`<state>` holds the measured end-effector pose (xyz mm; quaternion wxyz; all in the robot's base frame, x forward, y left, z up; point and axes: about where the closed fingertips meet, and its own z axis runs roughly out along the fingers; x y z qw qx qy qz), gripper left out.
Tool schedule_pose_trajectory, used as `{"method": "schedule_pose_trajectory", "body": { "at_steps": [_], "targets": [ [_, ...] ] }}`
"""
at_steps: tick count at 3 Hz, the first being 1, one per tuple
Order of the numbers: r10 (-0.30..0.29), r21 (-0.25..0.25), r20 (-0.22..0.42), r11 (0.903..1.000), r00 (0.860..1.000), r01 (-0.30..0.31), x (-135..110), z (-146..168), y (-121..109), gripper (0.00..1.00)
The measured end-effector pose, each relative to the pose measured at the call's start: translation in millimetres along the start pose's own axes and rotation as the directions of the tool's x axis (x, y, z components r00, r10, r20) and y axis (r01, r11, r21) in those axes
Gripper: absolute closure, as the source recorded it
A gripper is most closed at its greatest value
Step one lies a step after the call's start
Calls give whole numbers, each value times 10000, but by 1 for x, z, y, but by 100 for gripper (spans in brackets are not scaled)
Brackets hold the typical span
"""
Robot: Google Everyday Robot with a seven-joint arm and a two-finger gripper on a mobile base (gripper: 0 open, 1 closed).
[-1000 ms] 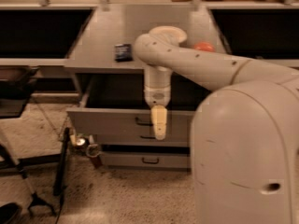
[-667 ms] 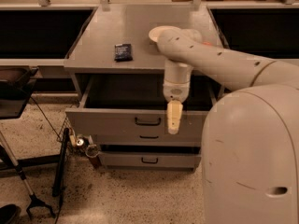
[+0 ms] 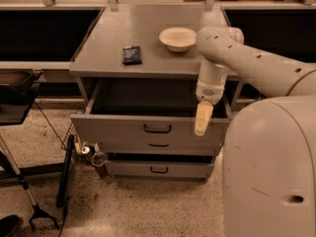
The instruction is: Open top drawer
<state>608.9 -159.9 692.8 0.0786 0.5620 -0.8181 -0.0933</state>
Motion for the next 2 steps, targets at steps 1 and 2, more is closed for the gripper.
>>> {"method": "schedule_pose_trajectory", "body": {
  "at_steps": [1,2],
  "targets": [
    [67,-260,5,9996,10000,-67,5,12,-2,0],
    [-279,-737,-91,9969,9996,271,6,29,10,0]
  ]
}}
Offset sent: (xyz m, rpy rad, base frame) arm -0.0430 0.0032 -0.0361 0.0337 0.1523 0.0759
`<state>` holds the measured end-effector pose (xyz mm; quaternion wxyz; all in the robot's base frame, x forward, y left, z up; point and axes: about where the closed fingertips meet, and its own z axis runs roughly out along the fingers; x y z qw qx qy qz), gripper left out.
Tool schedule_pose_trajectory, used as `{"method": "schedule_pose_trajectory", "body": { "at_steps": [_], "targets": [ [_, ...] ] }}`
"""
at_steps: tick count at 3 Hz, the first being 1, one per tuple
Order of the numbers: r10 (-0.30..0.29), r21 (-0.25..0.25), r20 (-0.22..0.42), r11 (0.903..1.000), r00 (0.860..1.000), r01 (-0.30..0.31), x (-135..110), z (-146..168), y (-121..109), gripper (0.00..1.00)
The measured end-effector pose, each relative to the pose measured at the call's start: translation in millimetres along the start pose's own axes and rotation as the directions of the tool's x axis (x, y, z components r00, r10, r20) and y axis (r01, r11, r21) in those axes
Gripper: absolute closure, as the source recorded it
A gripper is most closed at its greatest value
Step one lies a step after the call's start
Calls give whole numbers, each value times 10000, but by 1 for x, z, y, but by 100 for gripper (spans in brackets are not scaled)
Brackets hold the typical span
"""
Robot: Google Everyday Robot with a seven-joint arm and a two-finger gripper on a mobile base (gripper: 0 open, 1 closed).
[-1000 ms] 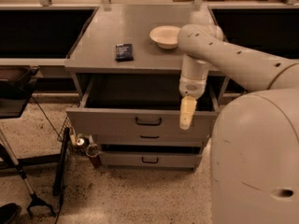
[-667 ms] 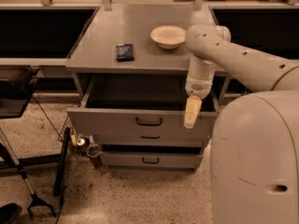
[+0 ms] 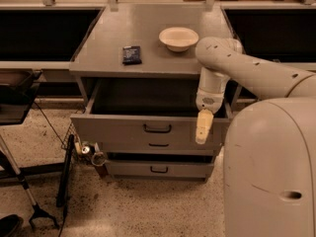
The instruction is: Open top drawer
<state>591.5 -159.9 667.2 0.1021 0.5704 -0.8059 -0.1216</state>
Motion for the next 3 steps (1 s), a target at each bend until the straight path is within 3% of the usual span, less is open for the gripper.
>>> {"method": "schedule_pose_trajectory", "body": {
  "at_steps": [1,2,3],
  "targets": [
    [-467,-552,-121,9974,9988,460,4,18,20,0],
    [-658,-752,-203,9951,9976,641,8,21,29,0],
    [-1179,-1192,-594,9867,9913,1102,29,24,48,0]
  ]
}}
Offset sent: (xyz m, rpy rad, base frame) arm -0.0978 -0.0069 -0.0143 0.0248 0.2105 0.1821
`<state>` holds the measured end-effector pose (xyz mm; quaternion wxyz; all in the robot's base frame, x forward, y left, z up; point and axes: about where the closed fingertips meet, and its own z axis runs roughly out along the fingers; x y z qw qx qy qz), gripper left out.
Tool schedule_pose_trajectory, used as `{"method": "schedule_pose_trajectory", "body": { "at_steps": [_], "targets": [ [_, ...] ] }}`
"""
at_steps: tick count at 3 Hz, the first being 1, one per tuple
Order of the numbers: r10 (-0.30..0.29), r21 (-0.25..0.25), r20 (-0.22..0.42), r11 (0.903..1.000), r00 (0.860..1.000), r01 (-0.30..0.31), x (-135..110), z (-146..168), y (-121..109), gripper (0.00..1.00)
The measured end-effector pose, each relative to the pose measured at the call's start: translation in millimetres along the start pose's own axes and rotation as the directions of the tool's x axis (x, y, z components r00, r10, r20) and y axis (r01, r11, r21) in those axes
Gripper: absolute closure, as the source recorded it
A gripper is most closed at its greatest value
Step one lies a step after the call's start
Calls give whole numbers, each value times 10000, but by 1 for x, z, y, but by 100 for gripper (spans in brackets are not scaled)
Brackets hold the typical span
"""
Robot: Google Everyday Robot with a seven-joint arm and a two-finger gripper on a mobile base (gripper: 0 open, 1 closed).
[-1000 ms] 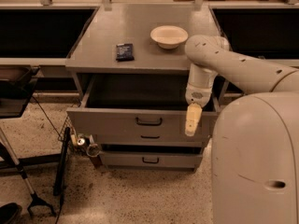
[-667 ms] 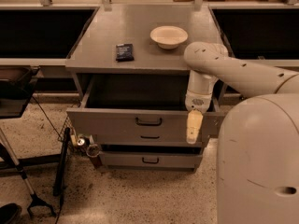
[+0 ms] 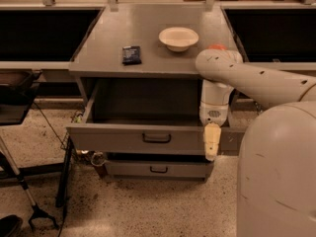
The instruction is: Open top drawer
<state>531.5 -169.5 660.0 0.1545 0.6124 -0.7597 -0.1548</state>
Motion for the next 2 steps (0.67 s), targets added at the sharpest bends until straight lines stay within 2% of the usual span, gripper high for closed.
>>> {"method": "schedule_pose_trajectory", "body": {
  "at_steps": [1,2],
  "targets": [
    [-675,-640,-698,9960,9953,630,28,11,26,0],
    [-953,-853,-963,9925,9908,872,39,15,34,0]
  ]
}}
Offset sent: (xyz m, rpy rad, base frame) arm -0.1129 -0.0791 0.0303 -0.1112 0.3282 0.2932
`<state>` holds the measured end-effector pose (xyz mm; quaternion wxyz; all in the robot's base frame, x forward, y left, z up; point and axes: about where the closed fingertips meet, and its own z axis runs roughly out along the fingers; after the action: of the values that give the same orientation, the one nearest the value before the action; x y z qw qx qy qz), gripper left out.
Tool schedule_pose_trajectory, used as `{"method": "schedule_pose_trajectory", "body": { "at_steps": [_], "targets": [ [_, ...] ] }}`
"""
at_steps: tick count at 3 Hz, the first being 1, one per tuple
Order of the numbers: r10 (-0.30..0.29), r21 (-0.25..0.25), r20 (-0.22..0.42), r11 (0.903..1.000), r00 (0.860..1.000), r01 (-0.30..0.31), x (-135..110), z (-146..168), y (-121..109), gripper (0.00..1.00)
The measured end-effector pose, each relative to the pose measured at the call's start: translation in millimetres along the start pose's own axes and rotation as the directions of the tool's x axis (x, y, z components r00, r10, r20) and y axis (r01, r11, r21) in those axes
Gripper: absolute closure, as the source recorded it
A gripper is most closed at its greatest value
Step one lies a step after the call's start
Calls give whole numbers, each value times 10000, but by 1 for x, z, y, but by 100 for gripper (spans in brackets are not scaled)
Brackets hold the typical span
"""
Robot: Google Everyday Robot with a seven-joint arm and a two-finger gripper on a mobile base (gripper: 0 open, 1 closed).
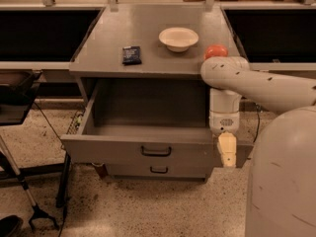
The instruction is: Open top drawer
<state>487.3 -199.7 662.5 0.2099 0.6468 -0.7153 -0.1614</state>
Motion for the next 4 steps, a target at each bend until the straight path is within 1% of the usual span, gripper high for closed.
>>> {"method": "schedule_pose_trajectory", "body": {
  "at_steps": [1,2,3,4],
  "targets": [
    [-547,-199,-751,9984,9957,534,27,4,13,0],
    [-754,-107,-1177,9972,9902,746,44,-2,16,0],
    [-959,223,-1567,9947,9830,1006,51,-21,10,0],
    [-1473,228,-1821,9878,9722,1539,46,-30,3,0]
  ]
}}
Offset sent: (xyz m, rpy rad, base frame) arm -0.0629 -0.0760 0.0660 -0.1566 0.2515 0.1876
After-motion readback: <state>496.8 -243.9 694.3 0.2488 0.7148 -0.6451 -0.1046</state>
